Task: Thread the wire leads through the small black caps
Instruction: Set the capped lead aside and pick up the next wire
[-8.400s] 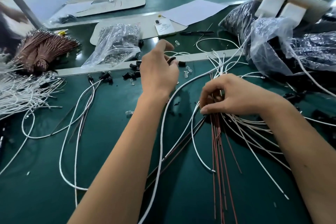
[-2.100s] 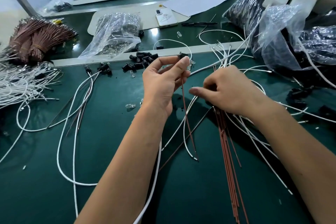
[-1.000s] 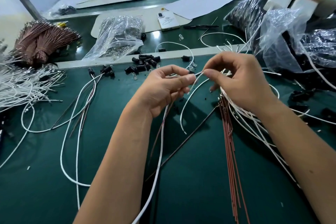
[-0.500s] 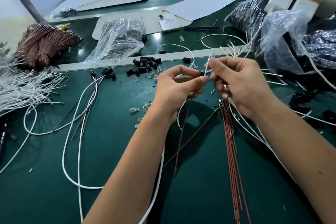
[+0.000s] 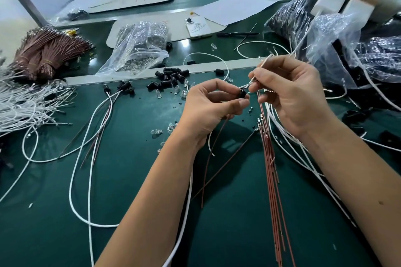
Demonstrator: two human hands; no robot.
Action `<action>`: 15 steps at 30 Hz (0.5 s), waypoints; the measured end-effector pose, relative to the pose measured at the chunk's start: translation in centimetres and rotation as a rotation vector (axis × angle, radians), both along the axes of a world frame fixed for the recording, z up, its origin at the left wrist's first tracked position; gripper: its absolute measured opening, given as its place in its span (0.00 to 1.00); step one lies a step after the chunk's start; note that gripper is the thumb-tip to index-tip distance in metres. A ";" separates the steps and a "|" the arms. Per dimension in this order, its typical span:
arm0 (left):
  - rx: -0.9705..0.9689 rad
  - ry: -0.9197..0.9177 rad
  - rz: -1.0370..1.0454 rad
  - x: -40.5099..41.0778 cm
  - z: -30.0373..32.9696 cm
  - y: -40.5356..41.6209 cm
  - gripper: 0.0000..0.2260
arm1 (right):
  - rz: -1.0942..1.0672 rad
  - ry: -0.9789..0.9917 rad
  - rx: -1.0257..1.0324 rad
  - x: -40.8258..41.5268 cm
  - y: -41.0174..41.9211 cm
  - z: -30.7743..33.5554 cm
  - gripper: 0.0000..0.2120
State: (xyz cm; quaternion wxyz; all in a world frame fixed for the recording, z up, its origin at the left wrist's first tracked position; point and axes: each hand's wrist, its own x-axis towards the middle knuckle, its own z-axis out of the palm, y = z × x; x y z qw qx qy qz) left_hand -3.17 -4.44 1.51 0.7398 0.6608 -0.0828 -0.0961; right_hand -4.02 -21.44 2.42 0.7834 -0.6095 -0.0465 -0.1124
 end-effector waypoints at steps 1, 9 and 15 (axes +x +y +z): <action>-0.007 0.004 0.009 0.0 0.0 0.0 0.10 | -0.004 -0.006 0.000 0.0 0.0 0.0 0.06; -0.056 0.032 0.056 0.2 -0.3 -0.2 0.10 | -0.030 -0.035 -0.025 -0.1 0.0 0.0 0.05; -0.071 0.039 0.060 0.1 -0.3 -0.3 0.09 | -0.032 -0.014 -0.079 0.0 0.1 -0.1 0.05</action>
